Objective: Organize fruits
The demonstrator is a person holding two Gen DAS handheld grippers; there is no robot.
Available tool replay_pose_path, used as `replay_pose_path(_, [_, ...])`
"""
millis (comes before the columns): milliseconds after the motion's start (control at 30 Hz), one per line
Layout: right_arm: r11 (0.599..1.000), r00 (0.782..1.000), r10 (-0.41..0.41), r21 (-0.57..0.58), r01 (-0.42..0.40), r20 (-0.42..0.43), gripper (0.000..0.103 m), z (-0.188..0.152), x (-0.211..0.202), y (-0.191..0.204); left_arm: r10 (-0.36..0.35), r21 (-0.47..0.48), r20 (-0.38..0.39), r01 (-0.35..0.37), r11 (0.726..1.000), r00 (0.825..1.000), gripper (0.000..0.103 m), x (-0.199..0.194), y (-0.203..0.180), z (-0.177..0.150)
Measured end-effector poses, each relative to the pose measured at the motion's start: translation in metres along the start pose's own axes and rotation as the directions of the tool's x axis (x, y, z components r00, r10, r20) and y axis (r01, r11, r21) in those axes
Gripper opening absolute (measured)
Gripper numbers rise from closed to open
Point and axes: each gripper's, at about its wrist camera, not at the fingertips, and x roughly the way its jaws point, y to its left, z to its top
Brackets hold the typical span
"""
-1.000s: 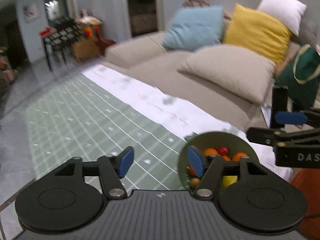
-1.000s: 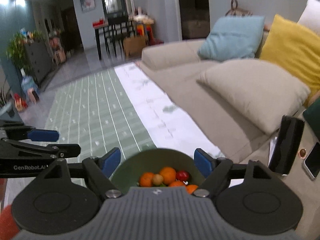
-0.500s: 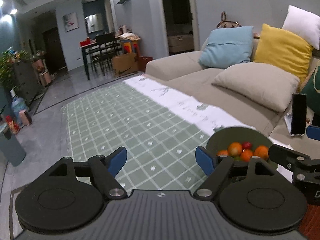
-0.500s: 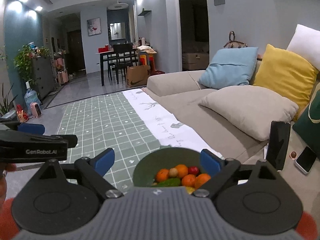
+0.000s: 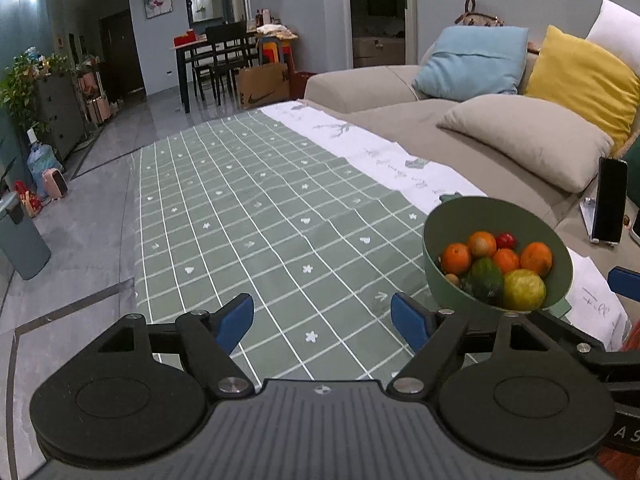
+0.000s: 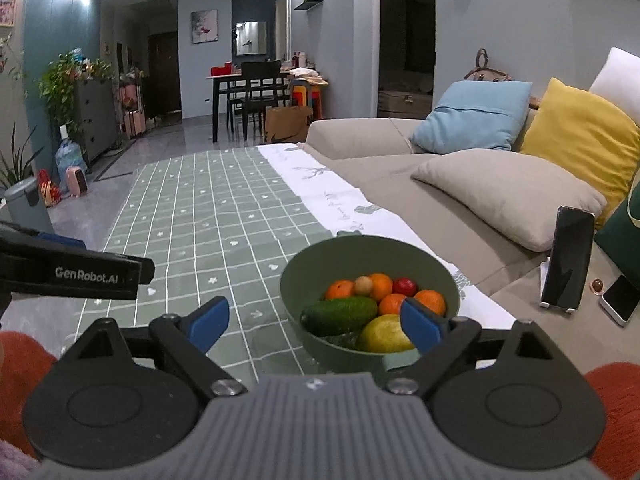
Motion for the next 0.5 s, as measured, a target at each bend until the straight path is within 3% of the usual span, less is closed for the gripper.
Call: replay_pose_path(500, [0.999, 1.000, 0.024, 0.038, -0.025, 0.007, 0.089, -0.0045, 0.0033, -0.0082, 0.014, 0.014, -0.030, -0.014, 1.000, 0.999, 0.092, 0.0034, -0.0048, -0.0049])
